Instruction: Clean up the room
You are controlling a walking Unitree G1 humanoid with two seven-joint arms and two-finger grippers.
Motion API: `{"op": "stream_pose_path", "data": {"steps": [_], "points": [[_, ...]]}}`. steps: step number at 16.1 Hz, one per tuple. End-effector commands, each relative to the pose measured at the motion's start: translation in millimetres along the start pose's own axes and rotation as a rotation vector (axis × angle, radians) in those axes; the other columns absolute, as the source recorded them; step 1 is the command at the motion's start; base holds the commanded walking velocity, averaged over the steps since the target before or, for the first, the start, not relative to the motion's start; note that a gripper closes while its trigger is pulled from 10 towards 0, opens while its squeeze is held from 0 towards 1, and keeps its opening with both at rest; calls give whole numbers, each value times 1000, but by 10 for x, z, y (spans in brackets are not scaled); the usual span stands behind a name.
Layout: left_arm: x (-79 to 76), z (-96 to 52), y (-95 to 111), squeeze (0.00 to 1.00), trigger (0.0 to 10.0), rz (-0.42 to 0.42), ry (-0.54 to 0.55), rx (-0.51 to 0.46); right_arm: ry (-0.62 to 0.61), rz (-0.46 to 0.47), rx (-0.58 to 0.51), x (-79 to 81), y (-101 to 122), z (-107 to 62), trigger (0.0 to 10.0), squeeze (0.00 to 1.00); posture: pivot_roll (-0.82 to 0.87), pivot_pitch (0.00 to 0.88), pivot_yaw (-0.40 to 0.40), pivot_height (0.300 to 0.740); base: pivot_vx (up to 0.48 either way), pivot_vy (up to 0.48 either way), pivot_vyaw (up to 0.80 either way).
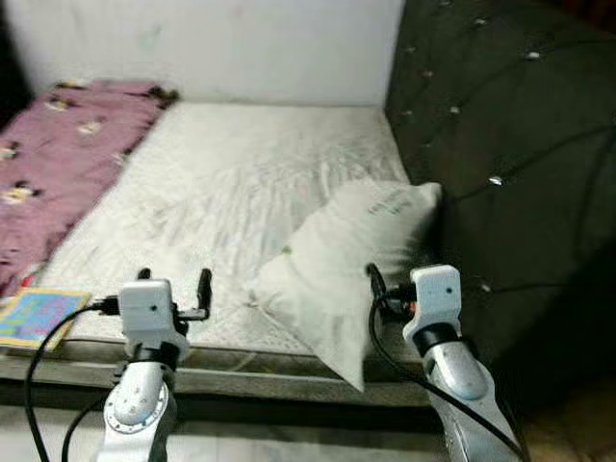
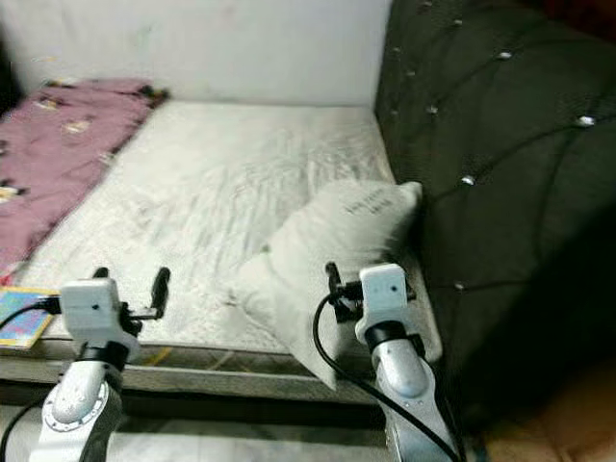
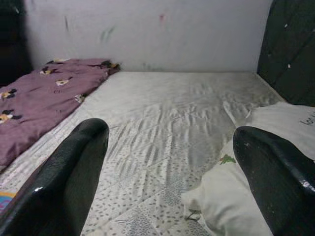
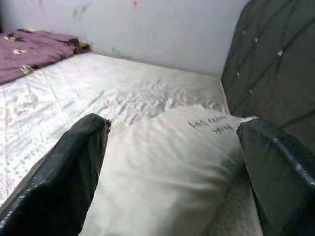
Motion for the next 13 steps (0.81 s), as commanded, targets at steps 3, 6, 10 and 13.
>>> {"op": "stream_pose_path", "data": {"steps": [3,6,10,13], "points": [[-77,14,24,0,10000,-24,-25,0,-8,7,3,-52,9,1,10000,0,19,15,8,740,0,0,0],[-68,8,-8,0,10000,-22,-16,14,10,-1,11,-21,-10,9,10000,0,26,15,7,740,0,0,0],[-31,-47,-17,0,10000,-53,69,-1,96,-34,7,33,12,167,10000,0,73,0,-99,740,0,0,0],[34,-101,-60,0,10000,-74,121,7,156,-38,-10,159,80,257,10000,0,84,0,-125,740,0,0,0]]}}
Point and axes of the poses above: a point about 5 cm out from each wrist's last joint towards the gripper, its own z axis pointing out of the wrist towards the gripper, its own y axis along the axis of the wrist's last joint, x = y × z, the point moved 6 cm from there along z, pointing out of the wrist towards the gripper, and after that the axes turned 3 degrees about -z, right-handed, at the moved point
